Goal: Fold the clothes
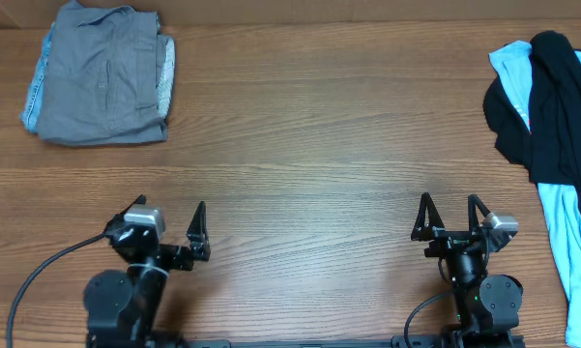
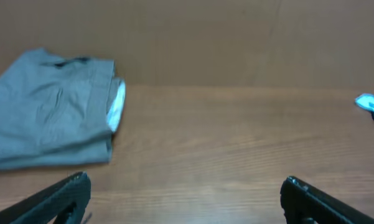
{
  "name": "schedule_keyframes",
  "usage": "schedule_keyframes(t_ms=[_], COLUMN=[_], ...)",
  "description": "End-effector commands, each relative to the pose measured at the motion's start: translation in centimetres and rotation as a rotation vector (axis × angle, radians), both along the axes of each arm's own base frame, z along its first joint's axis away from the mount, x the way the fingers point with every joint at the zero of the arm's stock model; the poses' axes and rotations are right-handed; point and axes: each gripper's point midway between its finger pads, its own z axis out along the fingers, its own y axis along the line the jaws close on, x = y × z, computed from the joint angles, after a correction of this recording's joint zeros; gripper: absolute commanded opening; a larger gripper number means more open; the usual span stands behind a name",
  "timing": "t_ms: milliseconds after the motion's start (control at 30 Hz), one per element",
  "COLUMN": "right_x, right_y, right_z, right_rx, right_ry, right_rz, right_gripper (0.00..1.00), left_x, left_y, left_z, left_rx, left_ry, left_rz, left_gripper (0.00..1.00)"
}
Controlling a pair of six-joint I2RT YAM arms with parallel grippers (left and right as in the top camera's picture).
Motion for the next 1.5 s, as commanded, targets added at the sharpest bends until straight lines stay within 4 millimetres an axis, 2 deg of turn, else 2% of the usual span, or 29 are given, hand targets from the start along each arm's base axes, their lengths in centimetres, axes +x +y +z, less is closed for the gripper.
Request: schedule_keyframes(t_ms=[0, 200, 467, 633, 767, 1467], right_x=[0.0, 0.0, 0.0, 0.0, 0.0, 0.0], right_y=[0.2, 0.2, 0.2, 0.2, 0.2, 0.2], right_z=[-0.1, -0.1, -0.1, -0.1, -0.1, -0.1], right_rx=[0.0, 0.0, 0.0, 0.0, 0.0, 0.0], right_ry=[-0.005, -0.005, -0.005, -0.005, -0.005, -0.005], right_rz=[0.007, 0.007, 0.007, 0.007, 0.007, 0.007], right_gripper=[1.0, 1.0, 1.0, 1.0, 1.0, 1.0], left_x=[1.1, 1.6, 1.2, 1.3, 1.3, 1.3], left_y=[-0.1, -0.3, 0.7, 1.8, 3.1, 3.2], left_z=[-2.3, -2.6, -4.0, -4.9, -7.2, -7.3], left_rx=[0.005, 0.001, 0.007, 0.014, 0.027, 0.05], left_ry=[-0.036, -0.168, -0.244, -0.208, -0.114, -0.113], left_rz=[-0.001, -0.014, 0.045, 0.104, 0.165, 0.17], left_gripper=[1.0, 1.0, 1.0, 1.0, 1.0, 1.0])
